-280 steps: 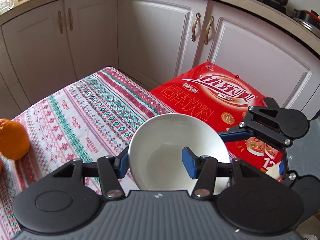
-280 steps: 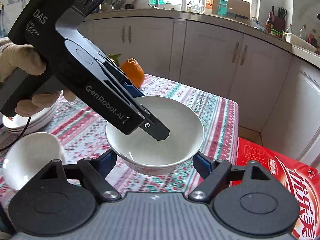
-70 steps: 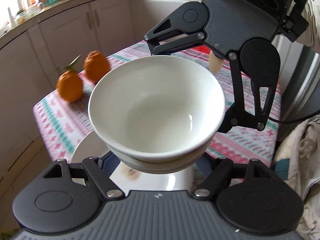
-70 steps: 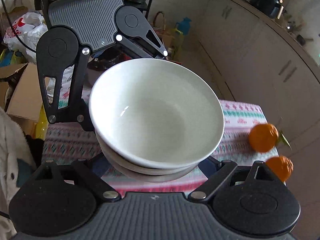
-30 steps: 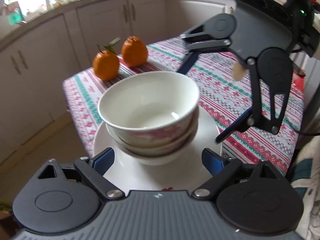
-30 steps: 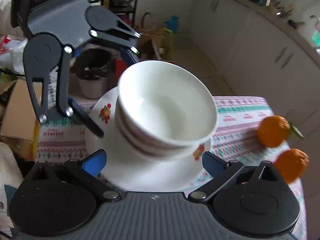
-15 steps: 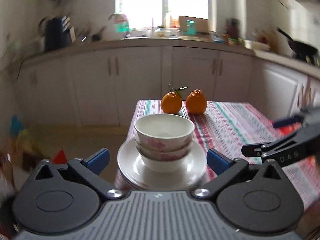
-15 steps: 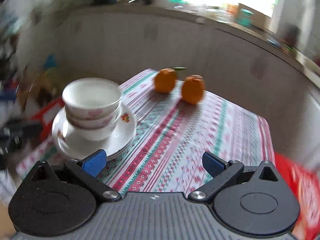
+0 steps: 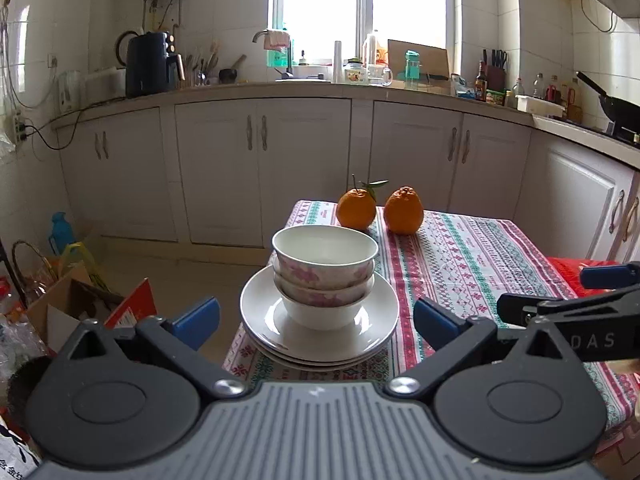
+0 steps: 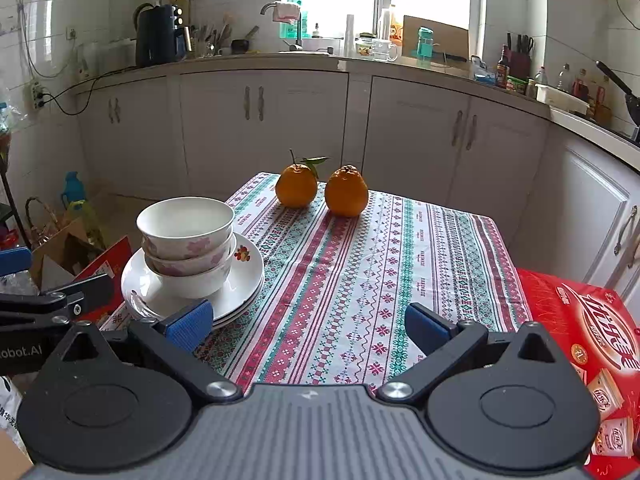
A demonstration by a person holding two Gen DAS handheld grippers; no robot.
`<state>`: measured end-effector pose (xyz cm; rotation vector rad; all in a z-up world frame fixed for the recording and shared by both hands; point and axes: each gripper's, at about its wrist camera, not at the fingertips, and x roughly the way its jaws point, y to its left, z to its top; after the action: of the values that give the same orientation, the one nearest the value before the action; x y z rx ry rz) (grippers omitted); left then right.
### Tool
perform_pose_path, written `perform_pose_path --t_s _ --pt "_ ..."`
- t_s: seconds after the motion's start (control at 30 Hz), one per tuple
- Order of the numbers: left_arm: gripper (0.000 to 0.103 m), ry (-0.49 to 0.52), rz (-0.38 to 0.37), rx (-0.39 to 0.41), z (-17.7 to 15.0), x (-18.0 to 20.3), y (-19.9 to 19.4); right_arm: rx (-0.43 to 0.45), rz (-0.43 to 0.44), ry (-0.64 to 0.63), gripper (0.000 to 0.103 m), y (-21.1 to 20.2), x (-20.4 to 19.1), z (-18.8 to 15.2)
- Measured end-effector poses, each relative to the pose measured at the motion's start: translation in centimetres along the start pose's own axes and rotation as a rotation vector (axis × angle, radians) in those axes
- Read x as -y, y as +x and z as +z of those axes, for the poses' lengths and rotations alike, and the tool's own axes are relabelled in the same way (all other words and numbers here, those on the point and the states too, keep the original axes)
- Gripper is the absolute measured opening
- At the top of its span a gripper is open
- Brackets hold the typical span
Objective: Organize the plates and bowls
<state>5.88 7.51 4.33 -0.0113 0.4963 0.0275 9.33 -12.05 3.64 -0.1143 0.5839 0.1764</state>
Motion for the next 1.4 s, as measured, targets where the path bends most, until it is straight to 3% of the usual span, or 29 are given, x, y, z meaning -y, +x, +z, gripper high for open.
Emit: perform_pose_path --t_s 0.47,1.4 --pt "0.102 -0.015 -0.003 -0.011 0.0 0.5 0.2 0.026 -0.049 0.003 0.103 0.0 0.1 0.2" --pt "0.102 -0.011 0.022 -0.007 0.1 1.0 -0.3 0.04 -0.05 0.014 0.103 -0.2 0.2 0.0"
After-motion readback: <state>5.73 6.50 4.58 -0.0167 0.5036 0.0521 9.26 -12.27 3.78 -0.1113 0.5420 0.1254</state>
